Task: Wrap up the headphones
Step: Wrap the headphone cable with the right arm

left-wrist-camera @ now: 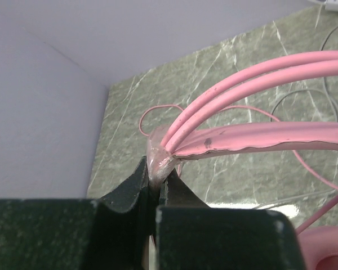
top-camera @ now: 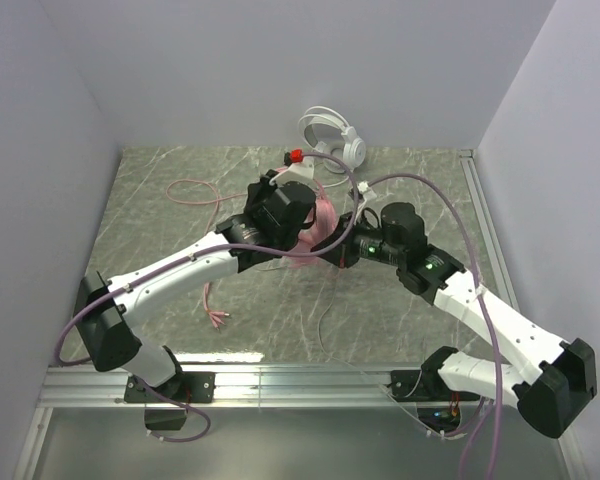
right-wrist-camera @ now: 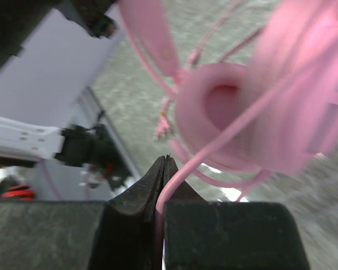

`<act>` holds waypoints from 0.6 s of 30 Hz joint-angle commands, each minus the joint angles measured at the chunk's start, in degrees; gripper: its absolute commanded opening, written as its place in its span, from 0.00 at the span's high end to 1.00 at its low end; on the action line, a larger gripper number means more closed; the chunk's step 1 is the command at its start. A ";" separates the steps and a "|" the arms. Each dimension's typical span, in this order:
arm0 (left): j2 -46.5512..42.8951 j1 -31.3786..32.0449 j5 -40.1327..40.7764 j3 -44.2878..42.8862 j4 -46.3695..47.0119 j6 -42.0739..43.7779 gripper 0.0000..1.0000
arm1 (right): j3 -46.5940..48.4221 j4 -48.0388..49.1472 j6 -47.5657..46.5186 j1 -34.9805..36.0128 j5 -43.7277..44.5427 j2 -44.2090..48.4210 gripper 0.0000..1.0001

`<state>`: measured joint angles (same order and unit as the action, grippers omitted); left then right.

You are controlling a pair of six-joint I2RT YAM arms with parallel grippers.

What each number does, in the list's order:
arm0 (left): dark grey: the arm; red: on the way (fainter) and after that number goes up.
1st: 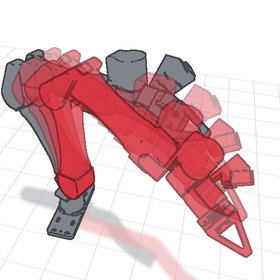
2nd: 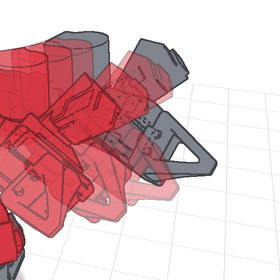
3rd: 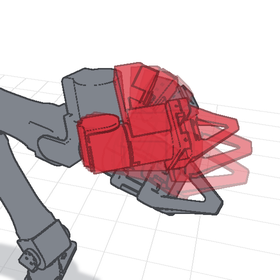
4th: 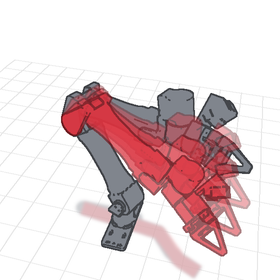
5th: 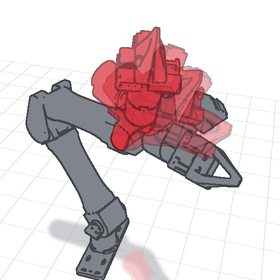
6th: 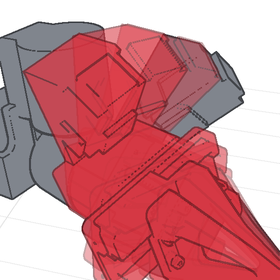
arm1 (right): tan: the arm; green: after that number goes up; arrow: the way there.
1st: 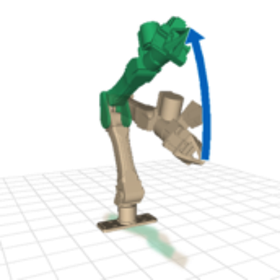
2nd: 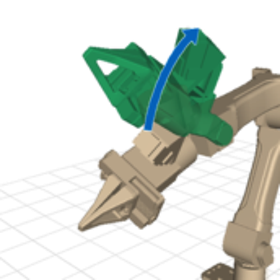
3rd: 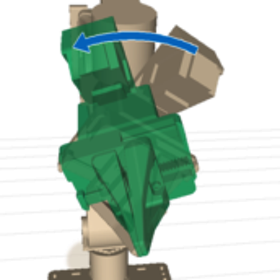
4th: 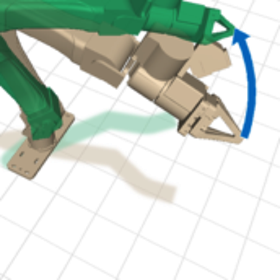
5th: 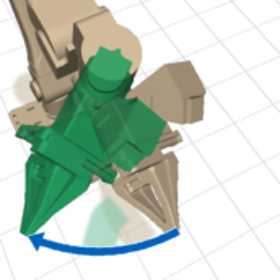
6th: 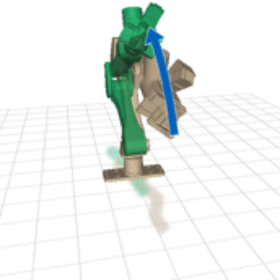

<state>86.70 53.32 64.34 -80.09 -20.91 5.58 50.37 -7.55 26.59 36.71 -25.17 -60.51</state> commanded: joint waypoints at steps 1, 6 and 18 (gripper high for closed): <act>-2.06 -2.08 6.25 0.28 11.67 1.36 1.00 | -0.01 12.99 7.06 0.56 -11.91 -0.75 1.00; -4.86 -5.50 -2.44 1.52 5.46 -15.11 1.00 | -1.23 23.51 15.49 0.73 -15.08 -3.47 1.00; -15.77 -8.58 -12.83 11.54 10.72 -32.81 1.00 | -0.89 33.76 20.35 8.99 -9.20 -10.68 1.00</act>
<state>73.41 45.50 52.25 -68.53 -17.89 -17.06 45.84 22.83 47.05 42.76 -34.06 -70.22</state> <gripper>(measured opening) 0.068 0.006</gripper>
